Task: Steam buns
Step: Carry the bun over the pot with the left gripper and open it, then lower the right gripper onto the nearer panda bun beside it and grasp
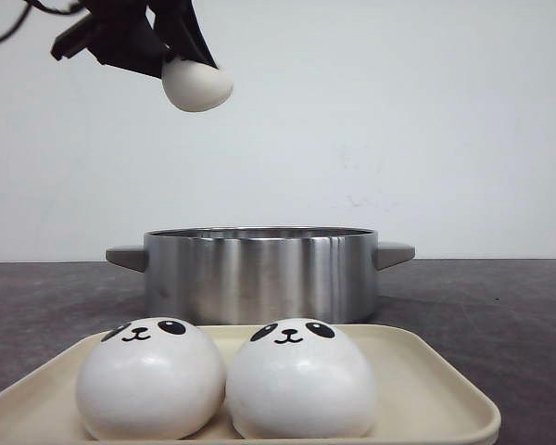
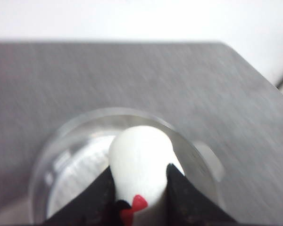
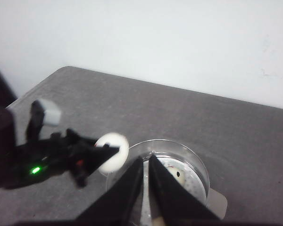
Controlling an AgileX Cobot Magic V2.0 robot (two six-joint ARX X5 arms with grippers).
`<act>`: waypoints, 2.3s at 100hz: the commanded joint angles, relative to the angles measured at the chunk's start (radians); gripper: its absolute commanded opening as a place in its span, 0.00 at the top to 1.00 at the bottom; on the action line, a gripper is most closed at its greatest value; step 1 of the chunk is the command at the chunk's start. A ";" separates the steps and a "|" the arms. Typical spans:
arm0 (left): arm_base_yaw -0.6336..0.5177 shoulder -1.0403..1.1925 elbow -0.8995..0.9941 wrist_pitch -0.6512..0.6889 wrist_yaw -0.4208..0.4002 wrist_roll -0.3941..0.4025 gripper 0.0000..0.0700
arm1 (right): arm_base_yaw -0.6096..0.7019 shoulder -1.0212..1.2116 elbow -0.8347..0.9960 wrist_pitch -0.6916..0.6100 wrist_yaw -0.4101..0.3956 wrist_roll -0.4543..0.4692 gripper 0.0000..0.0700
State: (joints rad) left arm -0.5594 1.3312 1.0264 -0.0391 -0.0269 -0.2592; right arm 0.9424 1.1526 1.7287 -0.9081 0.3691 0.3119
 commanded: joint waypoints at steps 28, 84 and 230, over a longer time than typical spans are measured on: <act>0.042 0.328 0.117 -0.045 0.007 0.034 0.98 | 0.011 0.023 0.012 0.010 0.033 -0.033 0.98; 0.055 0.399 0.147 -0.020 0.009 -0.001 0.20 | 0.011 0.040 0.011 -0.055 0.033 -0.033 0.98; 0.053 -0.330 0.147 -0.470 0.024 -0.045 0.21 | 0.051 0.460 -0.730 0.251 -0.478 0.338 0.76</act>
State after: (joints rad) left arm -0.5003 0.9936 1.1584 -0.5198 -0.0036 -0.3027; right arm 0.9817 1.5799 0.9897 -0.6609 -0.1146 0.6514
